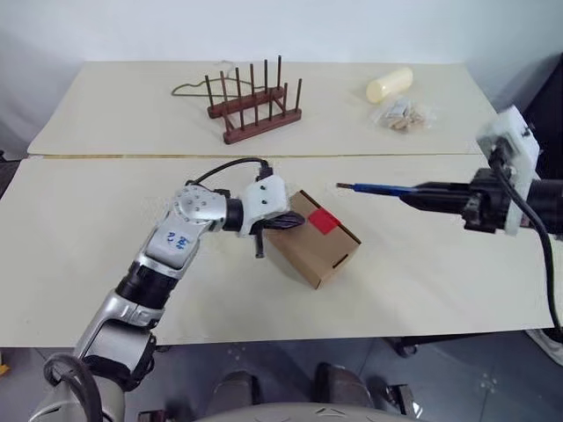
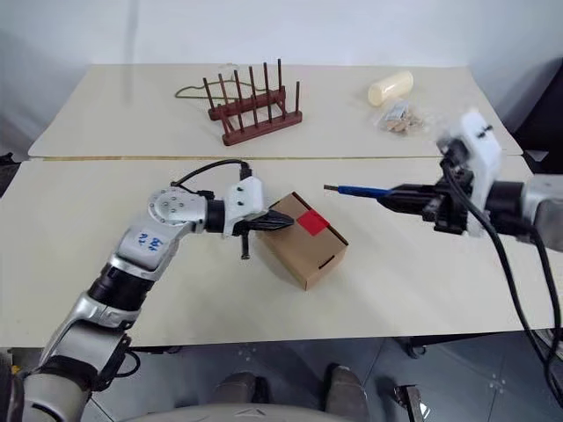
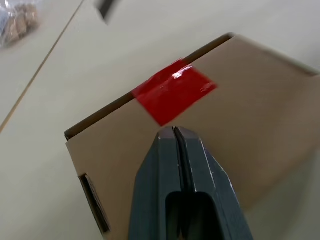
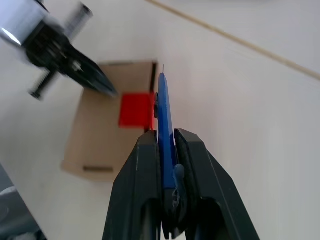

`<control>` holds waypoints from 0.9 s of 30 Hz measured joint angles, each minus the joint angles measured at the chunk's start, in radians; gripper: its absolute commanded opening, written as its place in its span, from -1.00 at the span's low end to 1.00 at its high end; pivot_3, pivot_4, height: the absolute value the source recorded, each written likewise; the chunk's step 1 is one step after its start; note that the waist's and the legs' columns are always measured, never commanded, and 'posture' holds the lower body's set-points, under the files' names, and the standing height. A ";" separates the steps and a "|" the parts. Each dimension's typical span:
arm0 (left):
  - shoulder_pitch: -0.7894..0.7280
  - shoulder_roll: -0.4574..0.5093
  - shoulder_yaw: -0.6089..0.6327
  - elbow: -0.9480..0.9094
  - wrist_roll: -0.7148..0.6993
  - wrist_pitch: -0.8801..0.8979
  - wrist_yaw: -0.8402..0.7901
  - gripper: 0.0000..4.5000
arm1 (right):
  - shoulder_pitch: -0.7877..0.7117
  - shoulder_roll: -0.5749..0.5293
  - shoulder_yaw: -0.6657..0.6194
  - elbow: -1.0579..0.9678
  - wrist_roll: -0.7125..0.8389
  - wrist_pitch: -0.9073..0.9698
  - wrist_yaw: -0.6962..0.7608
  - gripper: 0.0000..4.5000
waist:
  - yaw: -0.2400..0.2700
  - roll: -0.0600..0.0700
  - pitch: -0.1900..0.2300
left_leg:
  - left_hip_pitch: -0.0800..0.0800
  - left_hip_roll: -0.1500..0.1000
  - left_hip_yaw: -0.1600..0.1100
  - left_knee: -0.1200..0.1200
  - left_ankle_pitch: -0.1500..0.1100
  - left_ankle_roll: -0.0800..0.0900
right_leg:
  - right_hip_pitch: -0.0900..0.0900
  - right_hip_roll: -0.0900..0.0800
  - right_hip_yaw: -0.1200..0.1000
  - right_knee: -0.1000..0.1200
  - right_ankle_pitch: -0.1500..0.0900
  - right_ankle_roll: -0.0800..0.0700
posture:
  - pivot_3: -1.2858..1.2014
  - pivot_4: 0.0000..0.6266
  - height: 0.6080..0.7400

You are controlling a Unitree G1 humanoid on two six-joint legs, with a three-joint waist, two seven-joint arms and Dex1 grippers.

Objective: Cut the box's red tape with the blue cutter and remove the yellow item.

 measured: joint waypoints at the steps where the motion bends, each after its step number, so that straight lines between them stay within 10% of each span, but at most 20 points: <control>1: -0.001 -0.009 -0.002 0.000 0.006 0.003 0.007 -0.99 | -0.023 0.015 0.010 0.000 0.010 0.019 -0.025 -0.93 | 0.000 0.000 0.000 | 0.000 0.000 0.000 0.000 0.000 0.000 | 0.000 0.000 0.000 0.000 0.000 0.000 | 0.03 -0.52 1.00; 27: 0.074 -0.022 0.069 -0.115 -0.030 0.193 0.044 -0.99 | -0.030 0.213 0.077 -0.003 -0.032 0.150 -0.203 -0.93 | 0.000 0.000 0.000 | 0.000 0.000 0.000 0.001 0.000 0.000 | 0.000 0.000 0.000 0.002 0.000 0.000 | 0.03 -0.52 1.00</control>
